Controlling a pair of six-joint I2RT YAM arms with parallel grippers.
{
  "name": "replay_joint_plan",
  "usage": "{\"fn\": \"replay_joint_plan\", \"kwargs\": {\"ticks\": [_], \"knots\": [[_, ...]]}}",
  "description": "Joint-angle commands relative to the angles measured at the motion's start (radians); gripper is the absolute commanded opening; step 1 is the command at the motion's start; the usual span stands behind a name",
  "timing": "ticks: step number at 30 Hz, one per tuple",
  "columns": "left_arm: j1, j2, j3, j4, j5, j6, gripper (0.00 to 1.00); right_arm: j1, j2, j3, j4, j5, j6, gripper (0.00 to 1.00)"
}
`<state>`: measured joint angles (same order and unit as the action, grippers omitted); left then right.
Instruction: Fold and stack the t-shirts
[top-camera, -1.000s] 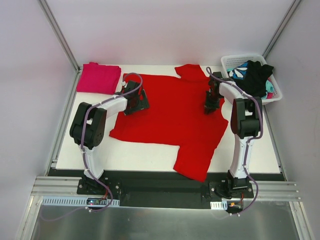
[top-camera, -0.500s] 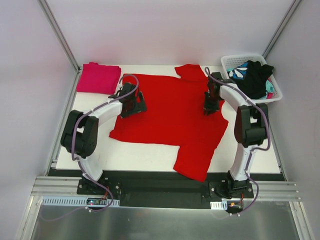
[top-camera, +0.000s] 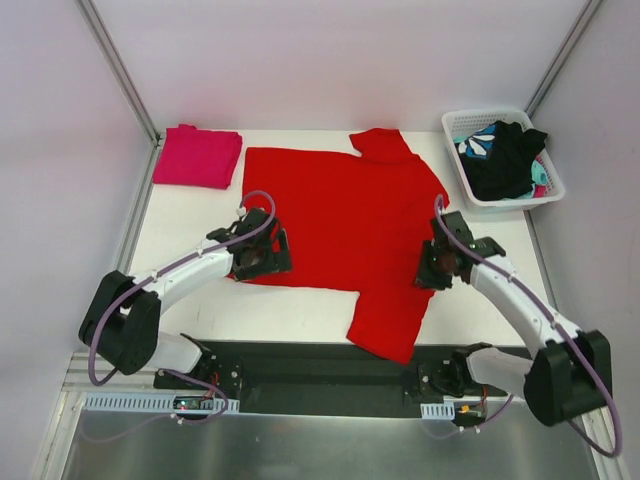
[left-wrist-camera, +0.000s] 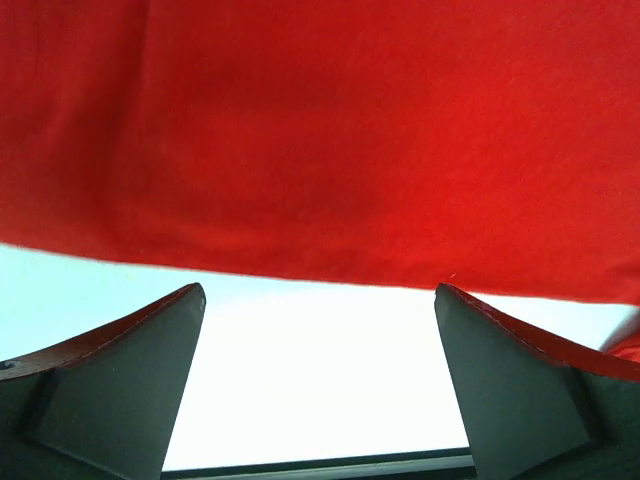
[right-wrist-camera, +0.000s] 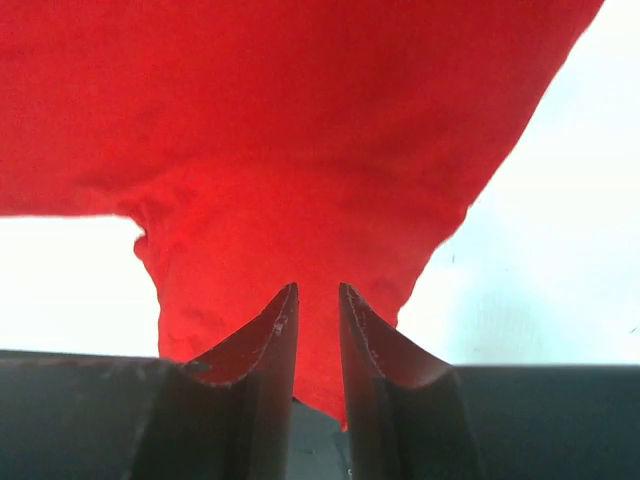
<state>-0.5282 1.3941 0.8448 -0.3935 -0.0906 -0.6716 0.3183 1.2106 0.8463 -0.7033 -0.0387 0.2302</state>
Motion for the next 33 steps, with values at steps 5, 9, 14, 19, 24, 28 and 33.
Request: {"fn": "replay_joint_plan", "kwargs": {"ticks": [5,9,14,19,24,28,33], "knots": [[-0.062,-0.070,-0.029,-0.125,-0.064,-0.072,0.99,0.099,-0.255,-0.158,-0.048,0.010,0.198,0.26],[-0.104,-0.060,0.002,-0.189,-0.089,-0.091,0.99,0.149,-0.319,-0.187,-0.079,0.011,0.234,0.26],[-0.141,-0.050,0.026,-0.231,-0.120,-0.108,0.99,0.286,-0.329,-0.187,-0.131,0.033,0.308,0.26],[-0.177,-0.063,0.030,-0.266,-0.141,-0.129,0.99,0.525,-0.298,-0.170,-0.191,0.155,0.412,0.26],[-0.208,-0.078,0.025,-0.283,-0.159,-0.148,0.99,0.737,-0.295,-0.174,-0.277,0.267,0.605,0.26],[-0.230,-0.092,0.013,-0.286,-0.185,-0.163,0.99,0.960,-0.238,-0.156,-0.396,0.407,0.734,0.26],[-0.271,-0.103,0.008,-0.271,-0.238,-0.184,0.99,1.139,0.005,-0.041,-0.516,0.555,0.799,0.26]]}}
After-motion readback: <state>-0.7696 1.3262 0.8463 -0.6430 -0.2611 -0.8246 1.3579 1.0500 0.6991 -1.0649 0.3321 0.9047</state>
